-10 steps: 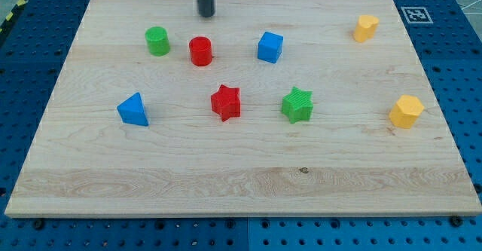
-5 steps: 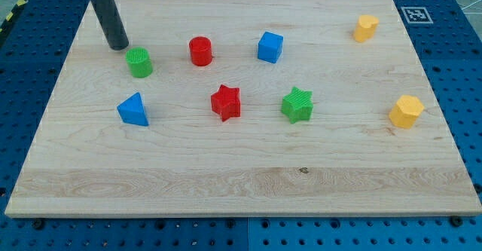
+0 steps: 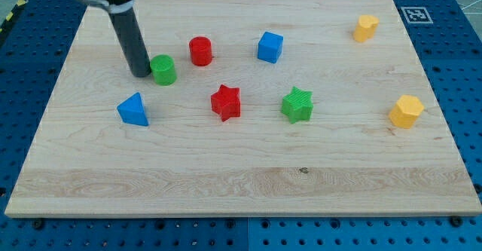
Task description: Push the green circle closer to red star
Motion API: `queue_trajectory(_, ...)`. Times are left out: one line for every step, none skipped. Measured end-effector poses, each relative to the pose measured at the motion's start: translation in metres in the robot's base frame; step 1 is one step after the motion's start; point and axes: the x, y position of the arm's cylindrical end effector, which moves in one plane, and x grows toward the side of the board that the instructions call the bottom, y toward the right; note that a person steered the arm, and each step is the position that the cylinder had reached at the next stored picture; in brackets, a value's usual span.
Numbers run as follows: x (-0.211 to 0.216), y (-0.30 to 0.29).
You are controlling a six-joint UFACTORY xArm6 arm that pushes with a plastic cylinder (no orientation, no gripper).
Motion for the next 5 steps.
queue_trajectory(0.000,0.002)
queue_trajectory(-0.009,0.004)
queue_trajectory(0.008,0.020)
queue_trajectory(0.030,0.041)
queue_trajectory(0.048,0.055)
